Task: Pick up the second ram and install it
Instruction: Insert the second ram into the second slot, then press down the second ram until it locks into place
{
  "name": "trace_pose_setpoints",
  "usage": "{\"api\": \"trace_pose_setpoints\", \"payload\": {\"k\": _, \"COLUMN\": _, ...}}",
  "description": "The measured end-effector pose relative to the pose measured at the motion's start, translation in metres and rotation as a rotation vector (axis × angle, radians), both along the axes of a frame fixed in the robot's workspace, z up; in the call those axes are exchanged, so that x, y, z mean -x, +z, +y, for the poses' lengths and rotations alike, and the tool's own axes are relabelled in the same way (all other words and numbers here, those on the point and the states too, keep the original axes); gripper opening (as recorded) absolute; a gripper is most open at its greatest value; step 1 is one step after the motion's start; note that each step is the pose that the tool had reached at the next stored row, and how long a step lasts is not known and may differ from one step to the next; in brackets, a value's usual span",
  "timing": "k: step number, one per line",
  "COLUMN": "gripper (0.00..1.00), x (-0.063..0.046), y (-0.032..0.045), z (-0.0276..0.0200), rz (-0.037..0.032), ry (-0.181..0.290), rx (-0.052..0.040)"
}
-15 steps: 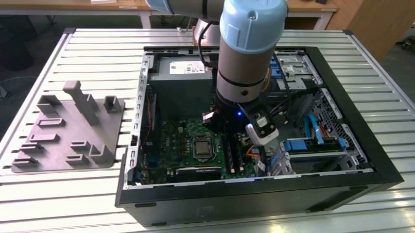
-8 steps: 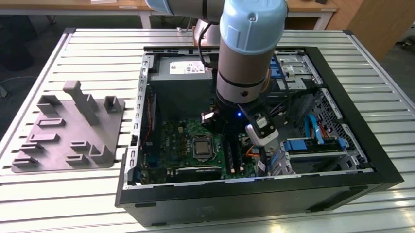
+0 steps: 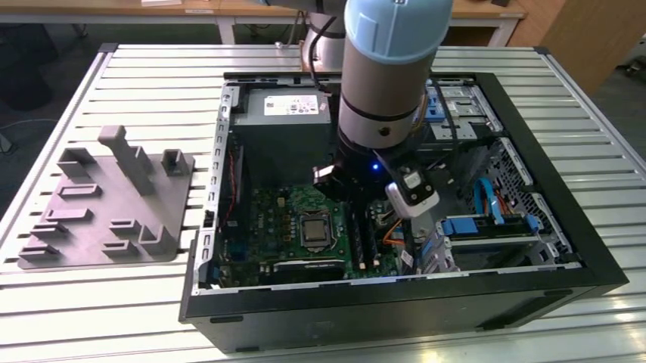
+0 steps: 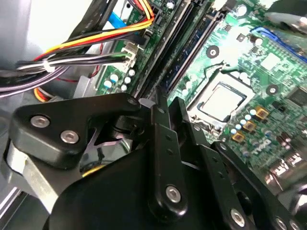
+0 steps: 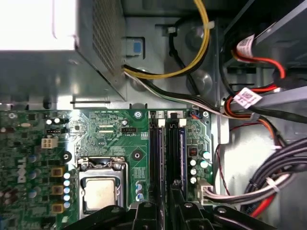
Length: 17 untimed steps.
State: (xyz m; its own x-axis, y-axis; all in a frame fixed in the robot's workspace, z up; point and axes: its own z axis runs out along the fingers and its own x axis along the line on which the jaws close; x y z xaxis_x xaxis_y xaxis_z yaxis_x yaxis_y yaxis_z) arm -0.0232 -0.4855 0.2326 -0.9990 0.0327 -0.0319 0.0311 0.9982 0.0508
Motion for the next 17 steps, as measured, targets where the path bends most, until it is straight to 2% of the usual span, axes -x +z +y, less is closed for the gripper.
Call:
{"api": "trace_pose_setpoints", "payload": {"k": 9, "gripper": 0.24, "x": 0.0, "y": 0.0219, "z": 0.0, "rz": 0.0, "ry": 0.0, "rx": 0.0}}
{"api": "trace_pose_setpoints", "payload": {"k": 17, "gripper": 0.24, "x": 0.0, "y": 0.0238, "z": 0.0, "rz": 0.0, "ry": 0.0, "rx": -0.0001}}
